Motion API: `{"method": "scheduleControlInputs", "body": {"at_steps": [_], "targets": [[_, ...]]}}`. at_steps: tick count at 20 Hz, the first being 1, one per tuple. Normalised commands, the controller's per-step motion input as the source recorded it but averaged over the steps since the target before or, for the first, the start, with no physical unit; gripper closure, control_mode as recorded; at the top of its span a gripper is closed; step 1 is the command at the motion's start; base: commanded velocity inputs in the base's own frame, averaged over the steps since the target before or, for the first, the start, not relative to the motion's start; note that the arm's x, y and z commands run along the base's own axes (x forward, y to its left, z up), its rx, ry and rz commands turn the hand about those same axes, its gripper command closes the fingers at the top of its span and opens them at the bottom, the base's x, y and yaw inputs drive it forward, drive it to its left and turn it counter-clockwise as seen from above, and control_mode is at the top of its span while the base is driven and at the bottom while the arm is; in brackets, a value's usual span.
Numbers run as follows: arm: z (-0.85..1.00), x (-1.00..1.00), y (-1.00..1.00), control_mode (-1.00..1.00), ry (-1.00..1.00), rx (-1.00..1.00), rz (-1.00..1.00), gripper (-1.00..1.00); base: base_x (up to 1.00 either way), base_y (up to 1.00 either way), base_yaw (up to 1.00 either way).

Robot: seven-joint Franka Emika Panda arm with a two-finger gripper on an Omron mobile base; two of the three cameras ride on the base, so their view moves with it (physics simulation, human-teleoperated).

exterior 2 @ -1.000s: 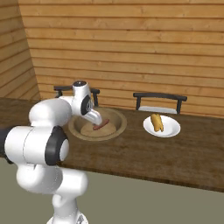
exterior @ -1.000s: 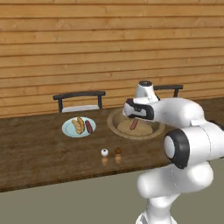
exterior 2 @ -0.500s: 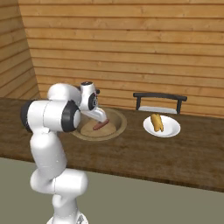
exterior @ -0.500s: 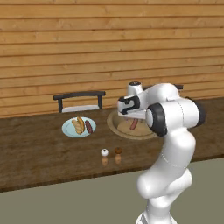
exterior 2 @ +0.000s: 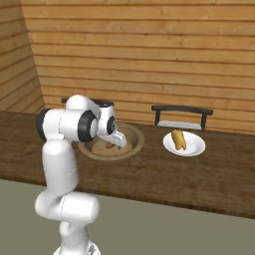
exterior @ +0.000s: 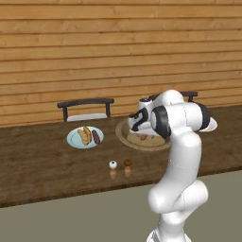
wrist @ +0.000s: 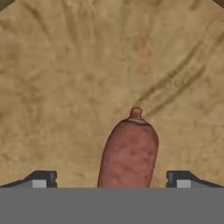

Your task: Place one bun and one sausage from the bowl on each plate.

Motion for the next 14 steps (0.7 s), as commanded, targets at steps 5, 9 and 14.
{"method": "scheduleControlInputs", "body": {"at_steps": [5,9,14], "targets": [[-0.65,-0.50,-0.02,-1.00,-0.28,0.00,0.00,1.00,0.00,0.00,0.00],[-0.57,-0.25,-0.09,-1.00,-0.17,0.00,0.00,1.00,0.00,0.00,0.00],[-0.12,0.16,0.06,-1.00,0.06,-0.08,0.00,1.00,0.00,0.00,0.00]]}}
